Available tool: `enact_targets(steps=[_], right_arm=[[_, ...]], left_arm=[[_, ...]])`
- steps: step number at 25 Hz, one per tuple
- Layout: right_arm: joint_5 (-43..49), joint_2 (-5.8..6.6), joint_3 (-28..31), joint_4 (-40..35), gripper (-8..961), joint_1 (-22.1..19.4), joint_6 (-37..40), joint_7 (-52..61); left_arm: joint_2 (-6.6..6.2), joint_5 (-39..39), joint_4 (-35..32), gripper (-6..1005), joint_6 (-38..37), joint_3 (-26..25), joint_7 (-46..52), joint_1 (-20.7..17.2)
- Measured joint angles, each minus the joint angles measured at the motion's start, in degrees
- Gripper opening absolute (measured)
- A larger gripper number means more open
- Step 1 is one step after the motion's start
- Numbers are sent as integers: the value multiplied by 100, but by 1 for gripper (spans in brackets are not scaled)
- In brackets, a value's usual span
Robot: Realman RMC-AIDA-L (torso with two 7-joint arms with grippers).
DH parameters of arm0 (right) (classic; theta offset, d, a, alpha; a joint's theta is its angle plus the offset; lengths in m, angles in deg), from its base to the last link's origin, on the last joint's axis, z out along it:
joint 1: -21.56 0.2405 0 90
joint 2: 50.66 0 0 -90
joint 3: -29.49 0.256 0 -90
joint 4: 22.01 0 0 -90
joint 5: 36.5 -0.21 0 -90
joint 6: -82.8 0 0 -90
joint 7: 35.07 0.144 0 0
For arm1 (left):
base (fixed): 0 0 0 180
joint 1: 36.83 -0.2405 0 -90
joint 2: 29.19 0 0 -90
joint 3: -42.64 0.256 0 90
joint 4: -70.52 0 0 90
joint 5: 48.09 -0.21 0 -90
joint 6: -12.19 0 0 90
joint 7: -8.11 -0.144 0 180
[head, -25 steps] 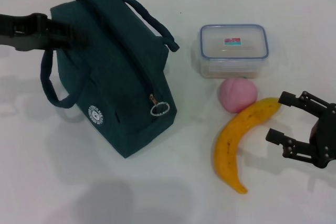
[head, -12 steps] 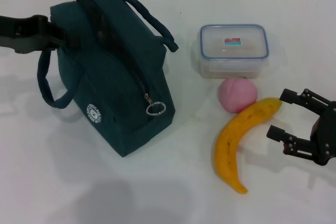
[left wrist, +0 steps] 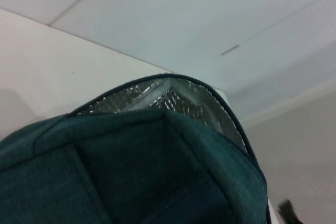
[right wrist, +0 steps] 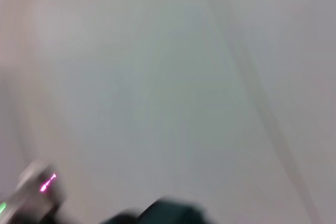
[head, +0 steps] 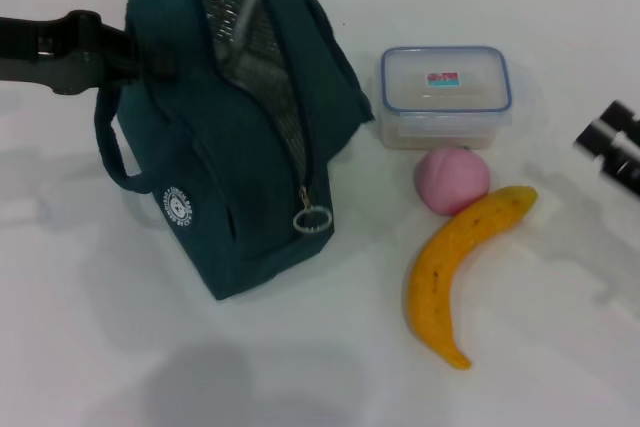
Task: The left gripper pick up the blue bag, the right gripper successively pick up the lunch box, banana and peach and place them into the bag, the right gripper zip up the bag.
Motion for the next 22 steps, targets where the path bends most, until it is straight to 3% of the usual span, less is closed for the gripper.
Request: enact_targets(steps=[10,22], right_arm=[[-1093,-10,3,424,839,191,-1141,2381],[-1398,-86,-14,1082,839,1302,-2894,3261]], left_arm=[[-70,316,154,40,-241,12,-86,29],[-29,428,172,39,-307,8,-295,77]])
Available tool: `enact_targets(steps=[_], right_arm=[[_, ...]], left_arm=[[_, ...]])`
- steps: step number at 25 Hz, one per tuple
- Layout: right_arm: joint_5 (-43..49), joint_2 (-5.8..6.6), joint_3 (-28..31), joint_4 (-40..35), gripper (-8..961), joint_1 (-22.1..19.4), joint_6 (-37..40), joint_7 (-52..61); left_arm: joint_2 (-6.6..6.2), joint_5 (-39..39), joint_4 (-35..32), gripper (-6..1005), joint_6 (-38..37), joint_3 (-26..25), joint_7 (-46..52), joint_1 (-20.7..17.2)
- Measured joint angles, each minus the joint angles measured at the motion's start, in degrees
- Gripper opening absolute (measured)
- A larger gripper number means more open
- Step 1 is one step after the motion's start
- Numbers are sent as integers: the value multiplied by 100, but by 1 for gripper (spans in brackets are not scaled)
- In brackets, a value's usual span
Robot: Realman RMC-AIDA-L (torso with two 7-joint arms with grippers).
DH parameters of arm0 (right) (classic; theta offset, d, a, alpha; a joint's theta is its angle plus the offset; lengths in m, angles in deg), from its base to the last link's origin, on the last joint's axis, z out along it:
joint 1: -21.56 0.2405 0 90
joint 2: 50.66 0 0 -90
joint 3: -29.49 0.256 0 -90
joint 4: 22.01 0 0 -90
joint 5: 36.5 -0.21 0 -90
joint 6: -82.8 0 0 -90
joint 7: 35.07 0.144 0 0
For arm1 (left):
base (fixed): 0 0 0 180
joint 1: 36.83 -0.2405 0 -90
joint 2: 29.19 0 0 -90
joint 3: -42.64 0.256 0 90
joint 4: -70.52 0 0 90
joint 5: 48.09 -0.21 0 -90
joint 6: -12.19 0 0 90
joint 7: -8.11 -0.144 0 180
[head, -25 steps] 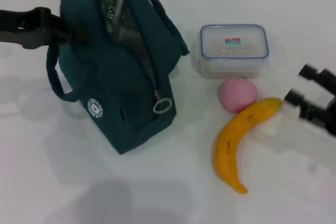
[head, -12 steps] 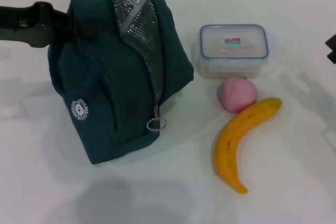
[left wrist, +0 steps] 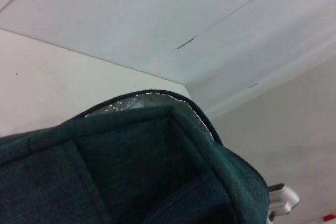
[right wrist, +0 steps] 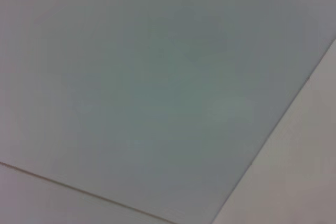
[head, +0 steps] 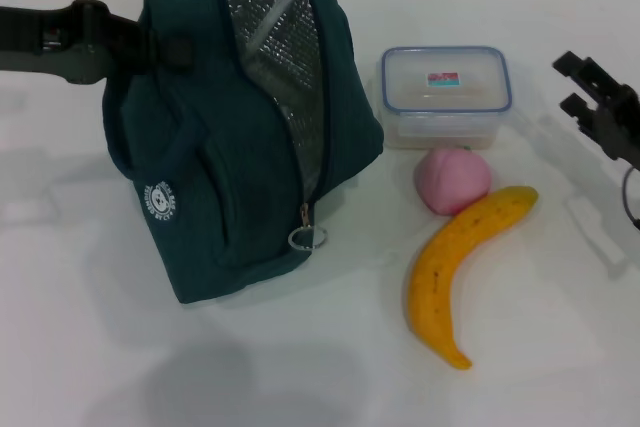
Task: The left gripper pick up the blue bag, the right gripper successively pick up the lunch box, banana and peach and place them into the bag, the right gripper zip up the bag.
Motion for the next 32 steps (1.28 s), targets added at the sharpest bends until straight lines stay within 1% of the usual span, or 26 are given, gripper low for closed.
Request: enact_targets(steps=[6,11,24,32], right_arm=[[26,-1,-40,225,838,472,-461,5],[41,-1,-50,374,838,688,-678,7],[104,0,-35,395,838,953,-787,13],[187,0,-30,390,831,957,-776,13]], left_arm=[[45,9,1,39,31,-21,-35,25],[92,10,0,39,35,-9,-36,94],[128,1,0,38,49,0,-97,178],[135,0,0,38,36,0,-105,160]])
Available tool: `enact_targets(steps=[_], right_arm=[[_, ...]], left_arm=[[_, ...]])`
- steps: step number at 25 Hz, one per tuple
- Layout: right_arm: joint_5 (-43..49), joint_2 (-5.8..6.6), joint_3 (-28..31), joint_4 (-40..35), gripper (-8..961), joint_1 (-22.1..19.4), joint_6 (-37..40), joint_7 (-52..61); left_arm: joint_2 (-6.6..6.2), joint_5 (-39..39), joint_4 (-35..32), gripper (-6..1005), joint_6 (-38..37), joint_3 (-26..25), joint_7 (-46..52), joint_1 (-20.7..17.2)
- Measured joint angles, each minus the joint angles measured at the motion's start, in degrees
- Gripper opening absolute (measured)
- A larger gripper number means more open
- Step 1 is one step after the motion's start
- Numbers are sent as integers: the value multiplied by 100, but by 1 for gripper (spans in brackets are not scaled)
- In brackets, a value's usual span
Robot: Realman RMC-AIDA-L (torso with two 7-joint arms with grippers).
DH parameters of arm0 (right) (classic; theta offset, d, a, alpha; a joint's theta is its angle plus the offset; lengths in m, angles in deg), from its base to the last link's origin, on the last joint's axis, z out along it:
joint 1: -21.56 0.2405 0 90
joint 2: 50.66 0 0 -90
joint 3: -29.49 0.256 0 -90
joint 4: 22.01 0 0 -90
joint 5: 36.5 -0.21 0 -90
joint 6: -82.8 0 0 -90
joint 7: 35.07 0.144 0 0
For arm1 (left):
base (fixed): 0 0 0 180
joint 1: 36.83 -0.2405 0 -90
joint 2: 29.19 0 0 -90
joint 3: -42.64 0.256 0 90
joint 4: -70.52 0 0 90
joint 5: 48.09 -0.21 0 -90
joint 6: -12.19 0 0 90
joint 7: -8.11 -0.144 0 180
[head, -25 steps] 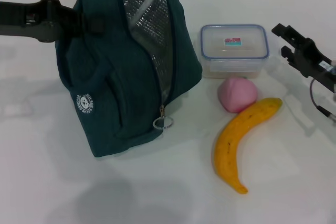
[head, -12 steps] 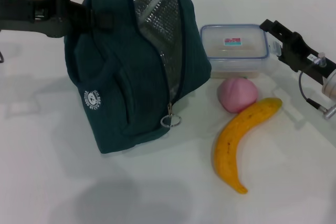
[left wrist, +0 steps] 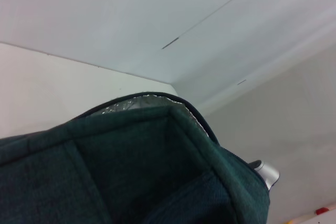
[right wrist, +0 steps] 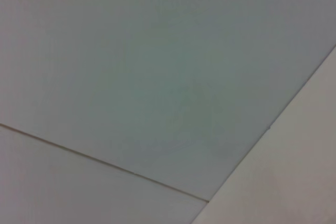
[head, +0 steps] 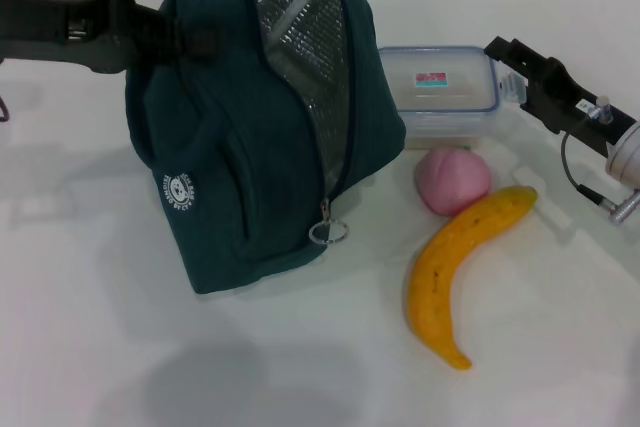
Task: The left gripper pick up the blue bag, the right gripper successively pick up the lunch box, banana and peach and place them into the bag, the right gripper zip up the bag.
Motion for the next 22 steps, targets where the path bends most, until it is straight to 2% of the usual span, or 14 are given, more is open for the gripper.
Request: enact_targets(steps=[2,8,13,19,22], right_arm=[[52,0,-28,-43,828,-26,4,-1],[178,0,-37,-138,654,-72,30,-2],[222,0,-34,-121,420,-72,33,-24],[222,0,-32,-106,194,-71,34,-56],[259,0,-32,-104,135,-71,52,-61]], left_arm=[[0,-2,0,38,-12,0,-14,-22],[-2,-18,8,38,-21,0,-69,-20],[-2,-21,9,38,-29,0,-121,-15],[-6,-11,9,38,-40,75,-140,-30],[-6,-7,9,38,-43,82,-152,-32]])
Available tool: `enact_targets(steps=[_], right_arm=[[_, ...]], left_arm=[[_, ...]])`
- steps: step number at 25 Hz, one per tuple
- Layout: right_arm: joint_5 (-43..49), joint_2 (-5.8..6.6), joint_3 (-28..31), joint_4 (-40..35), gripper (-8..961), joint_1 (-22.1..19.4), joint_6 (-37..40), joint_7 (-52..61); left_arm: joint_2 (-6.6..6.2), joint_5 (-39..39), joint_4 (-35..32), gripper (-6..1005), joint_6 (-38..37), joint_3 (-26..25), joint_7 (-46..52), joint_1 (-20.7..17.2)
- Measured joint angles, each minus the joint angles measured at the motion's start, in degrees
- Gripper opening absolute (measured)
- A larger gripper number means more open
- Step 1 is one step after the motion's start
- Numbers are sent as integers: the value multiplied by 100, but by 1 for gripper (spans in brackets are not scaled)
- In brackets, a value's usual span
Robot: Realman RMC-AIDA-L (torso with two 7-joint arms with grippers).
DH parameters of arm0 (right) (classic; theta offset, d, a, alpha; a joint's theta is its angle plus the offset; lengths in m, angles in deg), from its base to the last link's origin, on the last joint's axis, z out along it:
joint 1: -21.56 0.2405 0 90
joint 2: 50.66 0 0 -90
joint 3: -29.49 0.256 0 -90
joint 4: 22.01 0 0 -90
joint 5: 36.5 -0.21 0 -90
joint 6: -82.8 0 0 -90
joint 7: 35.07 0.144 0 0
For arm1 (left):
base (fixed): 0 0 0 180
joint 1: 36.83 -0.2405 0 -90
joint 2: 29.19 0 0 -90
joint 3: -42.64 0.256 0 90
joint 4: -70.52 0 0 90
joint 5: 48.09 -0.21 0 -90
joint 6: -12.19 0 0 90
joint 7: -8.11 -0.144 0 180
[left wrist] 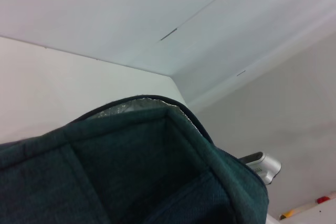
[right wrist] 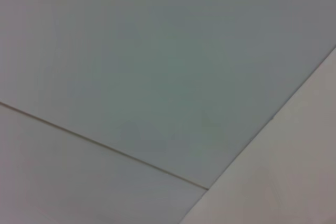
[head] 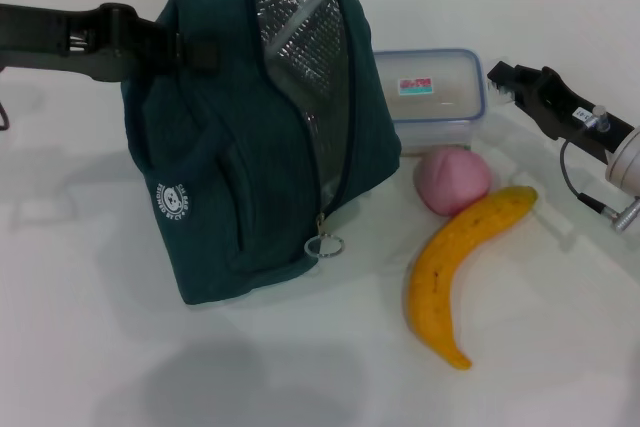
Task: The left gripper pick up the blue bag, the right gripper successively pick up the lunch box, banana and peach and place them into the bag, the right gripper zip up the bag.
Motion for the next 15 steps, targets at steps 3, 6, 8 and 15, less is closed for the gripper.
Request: enact_targets(steps=[3,6,8,15], right_arm=[[25,0,1,-15,95,-28,90,-6],[26,0,32,-47,95,-102,222,-24],[8,0,56,-91,95,-169,382,-57],[-271,1,101,-321,96,-484,904,-70]], left_arm=[[1,3,0,38,-6,5,-2,-4],[3,4,0,38,-7,6,-4,-11],[4,5,0,38,-7,7,-5,-12],[5,8,0,37,-7,-11,-7,-13]])
